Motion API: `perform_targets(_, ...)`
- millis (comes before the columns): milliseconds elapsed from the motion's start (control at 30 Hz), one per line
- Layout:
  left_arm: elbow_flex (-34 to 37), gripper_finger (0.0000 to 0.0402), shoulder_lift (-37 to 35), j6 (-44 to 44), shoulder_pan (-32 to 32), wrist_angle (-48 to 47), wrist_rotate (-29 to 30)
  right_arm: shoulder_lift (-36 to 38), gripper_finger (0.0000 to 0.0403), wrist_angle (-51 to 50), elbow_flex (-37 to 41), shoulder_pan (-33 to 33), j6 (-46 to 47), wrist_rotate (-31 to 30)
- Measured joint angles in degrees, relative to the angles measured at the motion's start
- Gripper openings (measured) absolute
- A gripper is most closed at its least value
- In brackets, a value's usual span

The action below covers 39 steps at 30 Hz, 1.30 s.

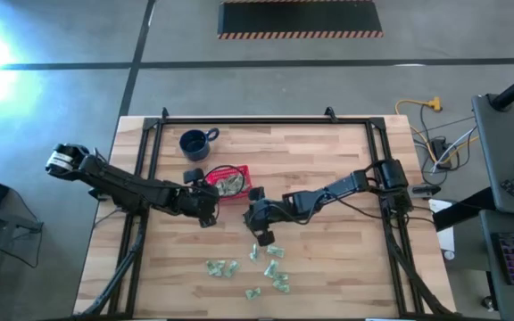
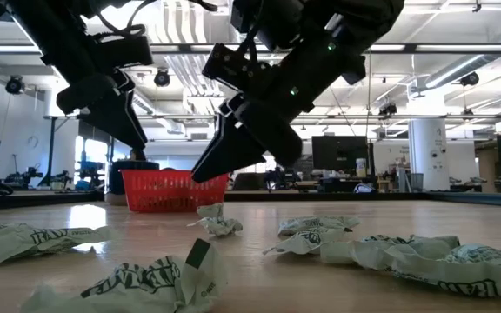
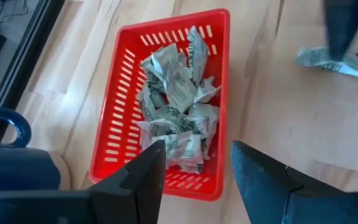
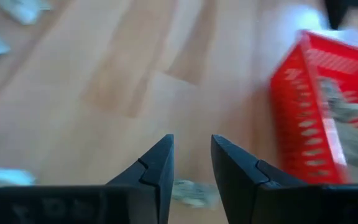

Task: Pick and place items into bin
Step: Put the green stevia packet into the red bin

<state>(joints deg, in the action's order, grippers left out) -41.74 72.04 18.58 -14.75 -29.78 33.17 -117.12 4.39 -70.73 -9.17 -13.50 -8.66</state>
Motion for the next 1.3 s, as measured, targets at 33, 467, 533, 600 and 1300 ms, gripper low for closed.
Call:
perform_targets(33,0.0,0.0167,0.0,0.5,-0.3,0.0,0.0,0.0,0.0094,0.1,-0.1,-0.2,0.0,-1.4)
perform_targets(467,-0.6,0.0167,-3.1,0.8,-5.0,0.4,3.1,0.0,0.0088,-1.3,0.0,-1.0,0.2,-5.1)
perform_targets(533,-0.4,0.0167,-3.9,0.9,-5.6,0.7,3.4,0.0,0.0089,-1.3,0.1,-1.0,0.1,-5.1)
perform_targets(600,-0.4,0.0167,-4.6,1.6,-6.1,0.8,3.5,-0.8,0.009,-1.2,0.2,-1.0,0.1,-5.1)
perform_targets(1300,-0.1,0.0167,-6.9,3.4,-8.4,0.8,5.6,2.8,0.0082,-19.4,0.9,-1.2,5.4,-5.9)
